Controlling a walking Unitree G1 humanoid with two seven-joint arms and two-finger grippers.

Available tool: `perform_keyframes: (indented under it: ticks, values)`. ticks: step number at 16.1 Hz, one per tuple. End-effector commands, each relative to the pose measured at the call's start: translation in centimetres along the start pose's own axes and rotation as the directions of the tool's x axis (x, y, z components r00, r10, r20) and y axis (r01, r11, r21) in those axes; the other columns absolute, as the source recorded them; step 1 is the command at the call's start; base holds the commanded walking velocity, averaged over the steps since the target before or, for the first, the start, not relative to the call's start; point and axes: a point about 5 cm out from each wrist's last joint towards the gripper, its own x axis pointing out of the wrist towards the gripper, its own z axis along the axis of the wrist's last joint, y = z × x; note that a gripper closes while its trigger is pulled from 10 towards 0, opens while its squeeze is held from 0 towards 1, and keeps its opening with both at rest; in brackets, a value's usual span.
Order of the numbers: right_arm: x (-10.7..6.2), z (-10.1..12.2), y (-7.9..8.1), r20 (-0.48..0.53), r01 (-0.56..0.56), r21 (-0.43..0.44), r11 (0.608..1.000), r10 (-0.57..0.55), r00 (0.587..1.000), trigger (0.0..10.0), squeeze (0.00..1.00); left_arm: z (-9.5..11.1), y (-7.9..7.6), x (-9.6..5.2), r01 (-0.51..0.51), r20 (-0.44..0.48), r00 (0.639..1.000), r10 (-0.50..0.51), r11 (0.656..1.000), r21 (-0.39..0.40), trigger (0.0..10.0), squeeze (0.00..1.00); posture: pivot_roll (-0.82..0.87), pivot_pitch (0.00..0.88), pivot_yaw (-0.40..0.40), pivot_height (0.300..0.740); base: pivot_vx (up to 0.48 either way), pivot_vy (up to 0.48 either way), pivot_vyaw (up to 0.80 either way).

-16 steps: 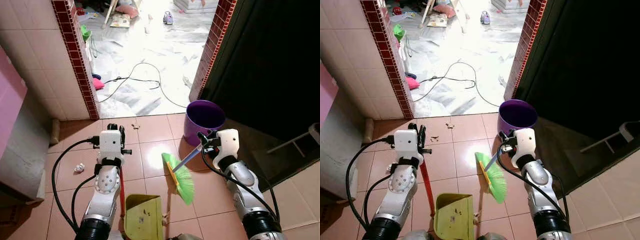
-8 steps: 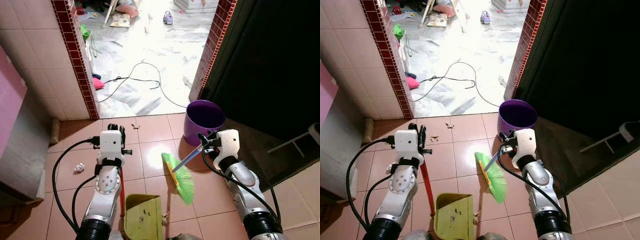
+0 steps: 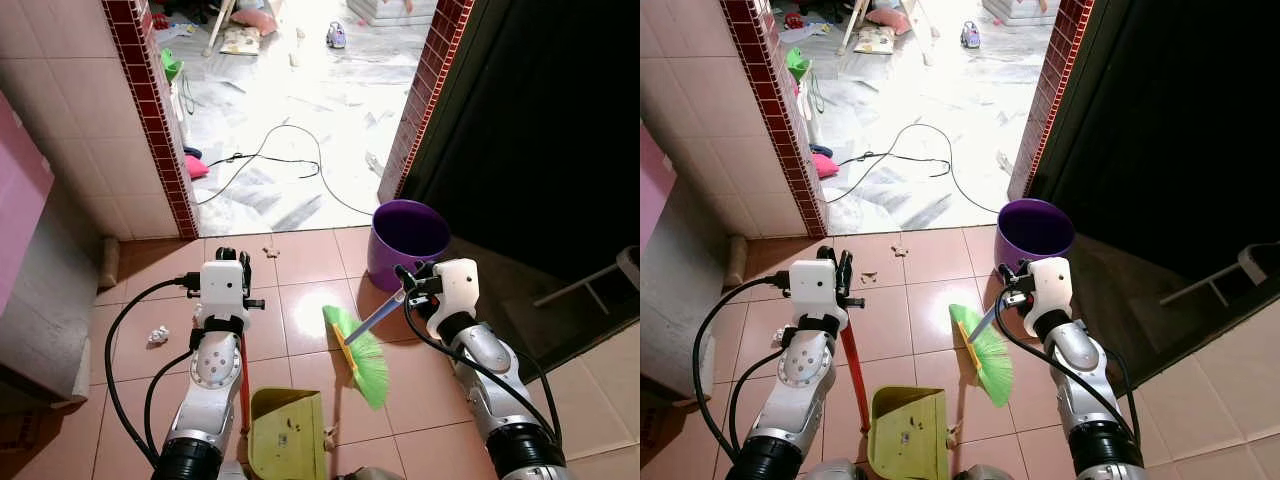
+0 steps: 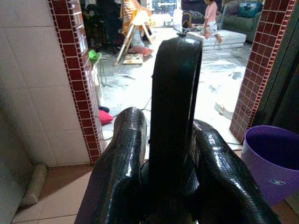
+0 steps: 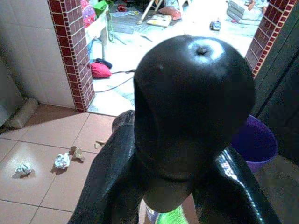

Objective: Sweep floor

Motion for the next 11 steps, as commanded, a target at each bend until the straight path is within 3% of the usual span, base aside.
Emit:
perform_keyframes:
  ticks: [1, 11]
  values:
    - [-0.49, -1.05, -0.26, -0.066, 0.006, 0.002, 1.0, -0.006, 0.998, 10.0, 0.0, -2.5, -0.53, -1.08, 0.016, -0.141, 0.99, -0.016, 1.0, 0.002, 10.0, 0.0, -0.11, 0.034, -0.096, 0.74, 0.0, 0.0, 0.0]
    - [-0.49, -1.02, -0.28, -0.064, 0.005, 0.001, 1.0, -0.005, 0.998, 10.0, 0.0, -2.48, -0.59, -1.0, 0.017, -0.14, 0.99, -0.017, 1.0, 0.003, 10.0, 0.0, -0.12, 0.037, -0.097, 0.74, 0.0, 0.0, 0.0]
